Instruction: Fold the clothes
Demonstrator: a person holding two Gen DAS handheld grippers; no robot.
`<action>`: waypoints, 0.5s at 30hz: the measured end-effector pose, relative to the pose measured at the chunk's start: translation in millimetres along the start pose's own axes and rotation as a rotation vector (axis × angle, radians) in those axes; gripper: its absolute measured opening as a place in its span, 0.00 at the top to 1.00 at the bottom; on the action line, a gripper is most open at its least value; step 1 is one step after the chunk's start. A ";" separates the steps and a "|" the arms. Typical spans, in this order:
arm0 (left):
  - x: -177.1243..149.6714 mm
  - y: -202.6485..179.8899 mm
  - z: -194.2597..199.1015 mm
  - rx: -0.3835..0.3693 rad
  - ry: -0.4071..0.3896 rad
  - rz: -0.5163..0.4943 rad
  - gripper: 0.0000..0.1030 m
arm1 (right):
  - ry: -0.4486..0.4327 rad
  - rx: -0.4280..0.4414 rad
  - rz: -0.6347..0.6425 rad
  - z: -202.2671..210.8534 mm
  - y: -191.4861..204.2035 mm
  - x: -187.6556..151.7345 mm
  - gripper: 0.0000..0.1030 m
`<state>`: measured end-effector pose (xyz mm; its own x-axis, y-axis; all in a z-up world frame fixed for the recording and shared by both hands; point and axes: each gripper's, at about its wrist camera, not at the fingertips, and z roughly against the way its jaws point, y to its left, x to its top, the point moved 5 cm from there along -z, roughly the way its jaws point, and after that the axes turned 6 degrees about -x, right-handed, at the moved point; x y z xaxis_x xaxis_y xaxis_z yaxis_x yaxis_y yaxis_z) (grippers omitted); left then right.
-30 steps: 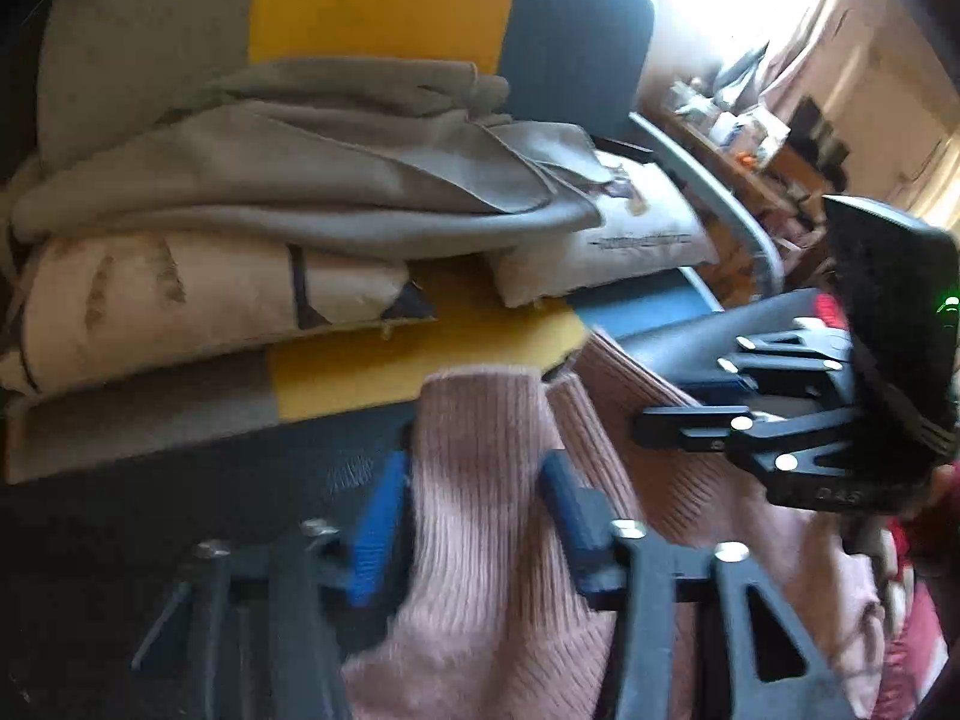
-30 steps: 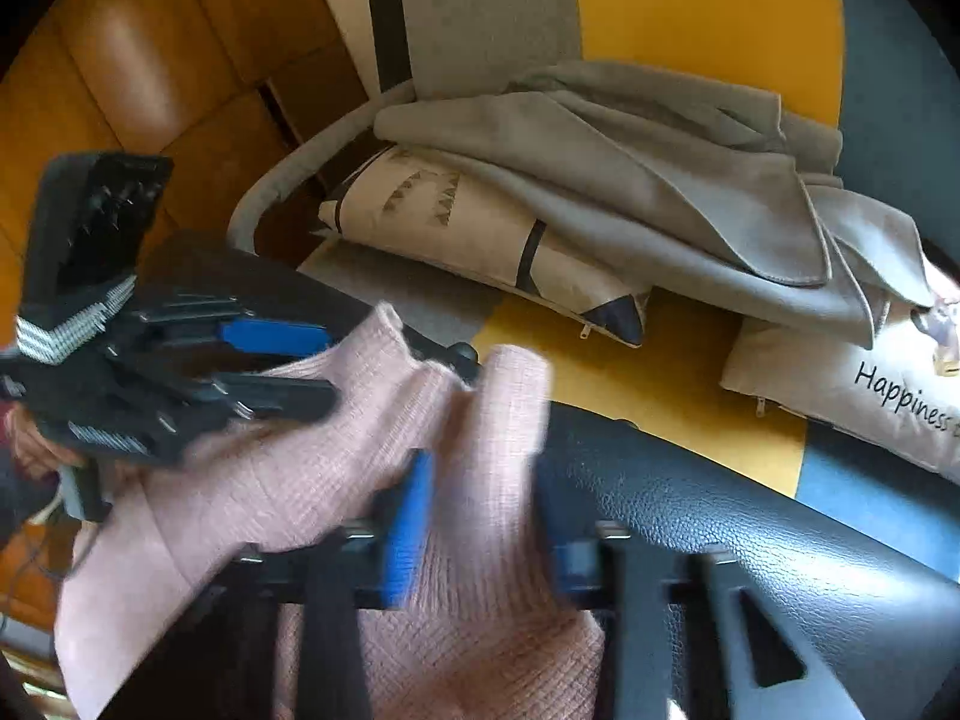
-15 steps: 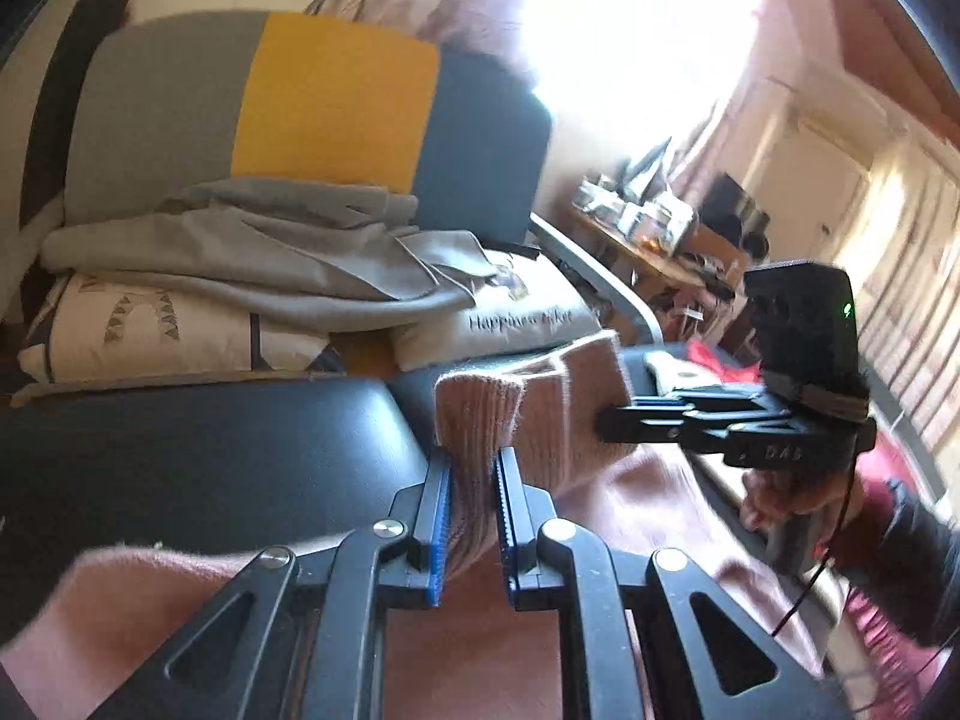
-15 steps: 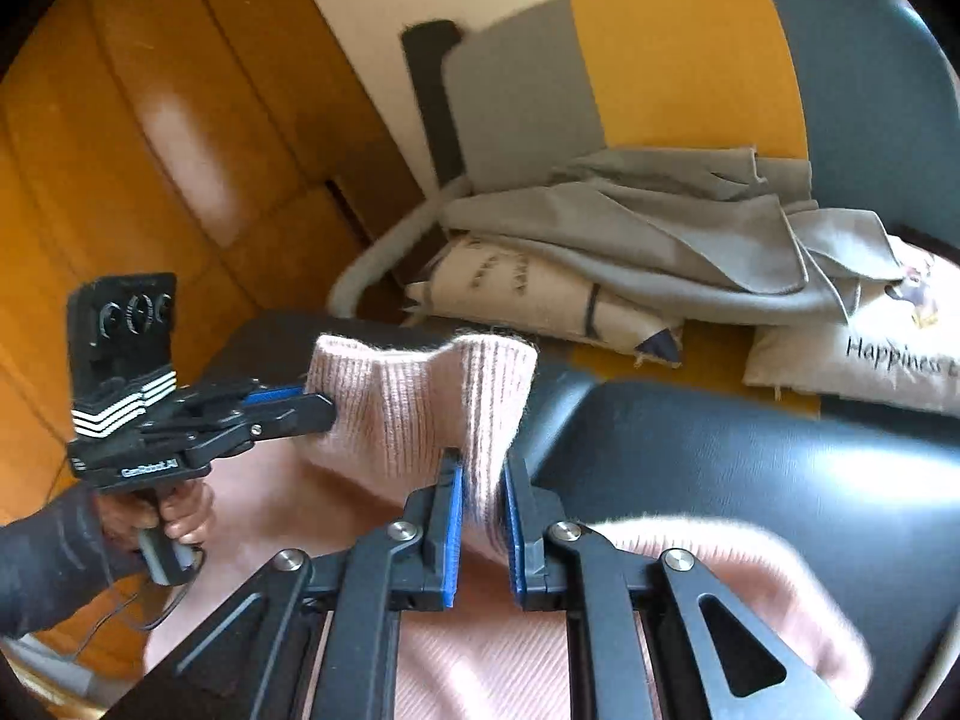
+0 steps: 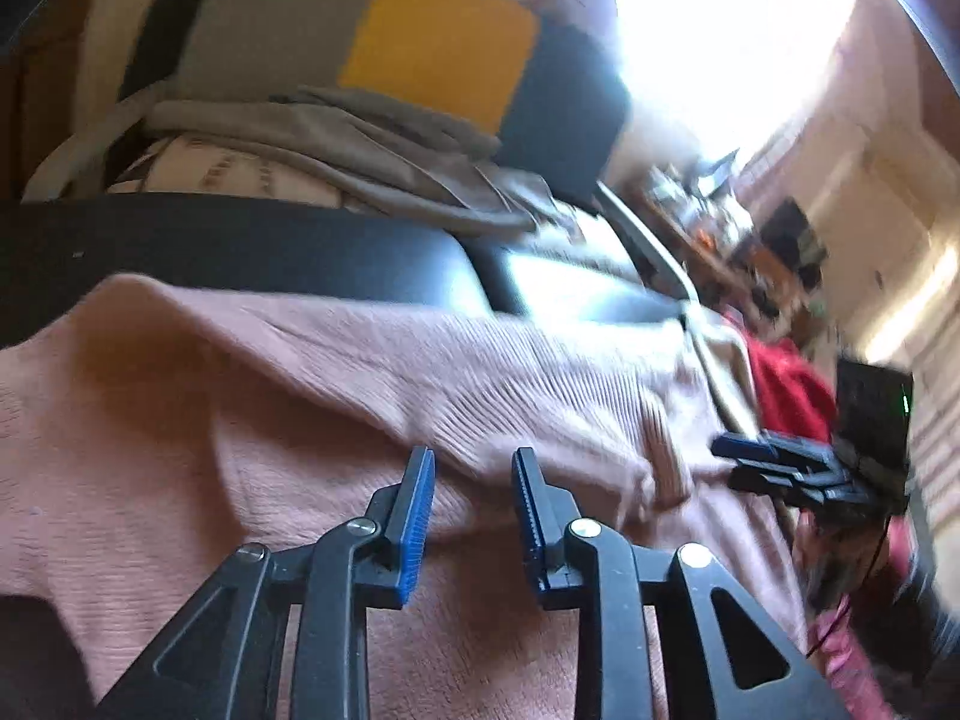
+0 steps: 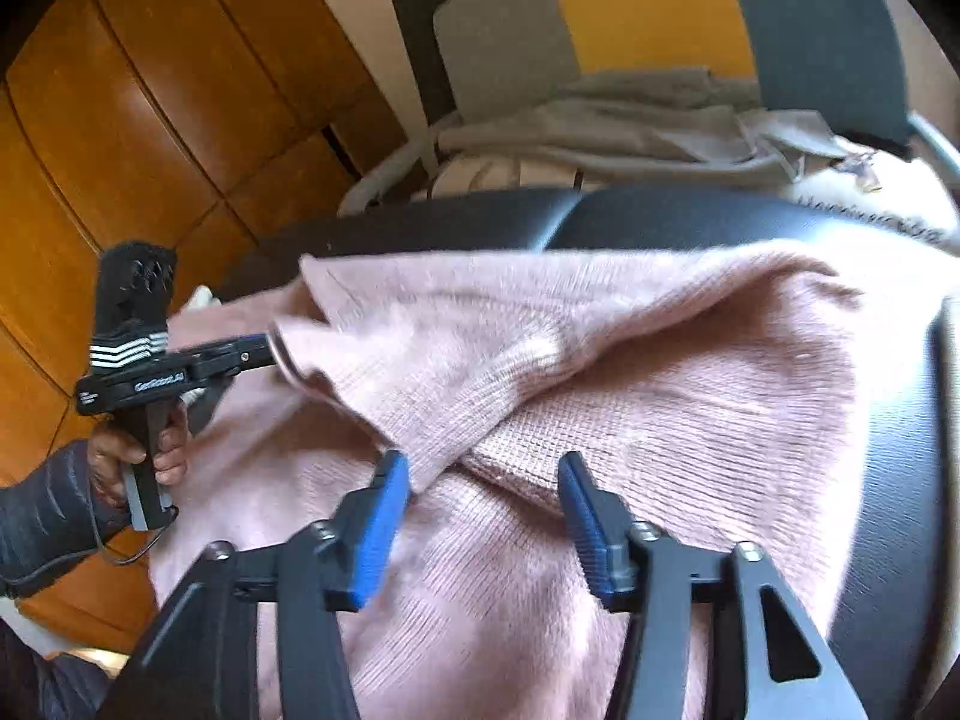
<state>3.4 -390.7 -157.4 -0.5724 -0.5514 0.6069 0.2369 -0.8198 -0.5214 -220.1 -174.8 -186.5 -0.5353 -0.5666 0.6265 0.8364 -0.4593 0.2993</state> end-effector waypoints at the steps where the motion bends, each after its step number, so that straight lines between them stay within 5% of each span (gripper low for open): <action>1: 8.0 -1.0 1.2 -0.008 -0.019 0.019 0.74 | -0.025 -0.015 -0.005 5.0 0.9 7.3 0.47; 6: 22.8 -27.7 -24.0 0.003 -0.003 -0.042 0.72 | -0.092 -0.022 0.010 0.0 30.2 38.8 0.47; 10: -18.3 -30.3 -59.4 0.110 0.132 -0.156 0.72 | 0.003 -0.080 0.103 -44.3 56.1 18.5 0.47; 12: -33.8 -28.5 -55.1 0.108 0.051 -0.229 0.71 | 0.059 -0.134 0.149 -65.3 61.1 0.2 0.44; 15: -32.6 -21.0 -55.3 0.080 0.039 -0.176 0.70 | -0.040 -0.150 0.190 -61.2 59.9 -14.9 0.43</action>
<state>-26.3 -346.9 -199.5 -0.6403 -0.3933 0.6597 0.1911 -0.9135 -0.3591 -169.3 -235.8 -221.9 -0.3627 -0.6263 0.6901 0.8930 -0.4452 0.0654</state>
